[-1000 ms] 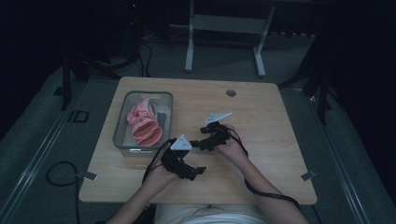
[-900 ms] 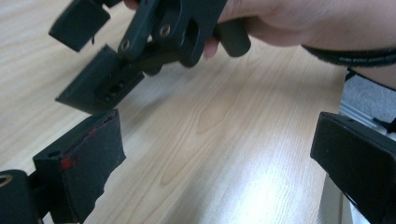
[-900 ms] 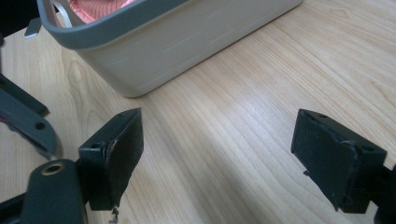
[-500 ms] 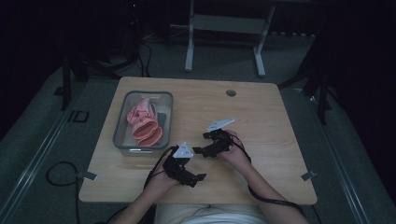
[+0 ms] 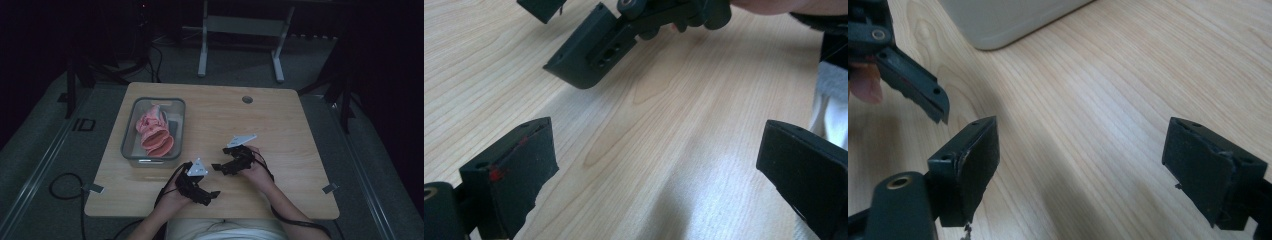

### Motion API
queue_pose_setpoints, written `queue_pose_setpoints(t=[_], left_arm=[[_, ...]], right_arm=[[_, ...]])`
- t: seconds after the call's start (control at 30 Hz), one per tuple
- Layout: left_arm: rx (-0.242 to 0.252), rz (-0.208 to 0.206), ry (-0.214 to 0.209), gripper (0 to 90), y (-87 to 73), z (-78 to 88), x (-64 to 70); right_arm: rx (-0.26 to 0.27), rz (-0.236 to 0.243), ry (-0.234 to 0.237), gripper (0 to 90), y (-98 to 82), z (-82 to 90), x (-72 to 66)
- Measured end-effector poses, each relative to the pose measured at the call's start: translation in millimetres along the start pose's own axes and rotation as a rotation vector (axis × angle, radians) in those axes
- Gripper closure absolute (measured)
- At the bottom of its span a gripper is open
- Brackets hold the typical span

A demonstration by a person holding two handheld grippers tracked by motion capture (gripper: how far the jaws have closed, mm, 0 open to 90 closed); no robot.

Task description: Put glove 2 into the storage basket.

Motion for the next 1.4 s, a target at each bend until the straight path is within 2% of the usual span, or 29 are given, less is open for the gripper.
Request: queue_pose_setpoints(t=[0.17,0.33,0.5,0.73,0.83,0.97,1.27,1.4], left_arm=[[0.014,0.014,0.015,2.2,-2.1,-1.7,-1.7],[0.006,0.008,0.058,2.2,-5.9,-3.7,-4.2],[0.011,-0.001,0.080,2.2,-6.4,-5.9,-4.6],[0.017,-0.004,0.083,2.2,-12.5,-5.8,-5.8],[0.024,-0.007,0.098,2.2,-14.3,-3.2,-8.0],[0.009,-0.014,0.113,2.2,-18.1,-3.2,-9.4],[-0.003,-0.022,0.108,2.2,-19.8,-5.1,-7.7],[0.004,-0.008,0.107,2.2,-19.8,-4.4,-8.8]], right_arm=[[0.013,0.001,-0.008,15.3,-5.8,1.0,1.1],[0.020,0.013,-0.017,14.7,-10.4,2.6,1.8],[0.042,0.030,-0.025,14.2,-13.1,4.5,3.0],[0.053,0.036,-0.028,14.2,-17.1,3.5,5.2],[0.045,0.034,-0.037,14.2,-20.4,1.6,7.6],[0.054,0.026,-0.044,14.2,-21.1,1.9,9.6],[0.040,0.033,-0.071,14.2,-24.2,-0.8,12.2],[0.042,0.037,-0.074,14.2,-24.2,-0.7,11.6]])
Point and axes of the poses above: each handheld gripper's, and its own axes: z roughly backward along the jaws, y roughly out of its top, x roughly to its right, the point moved 8 cm from there along -z, roughly forward along the jaws, and after that the axes turned 2 degrees about y, right-handed, at the moved point
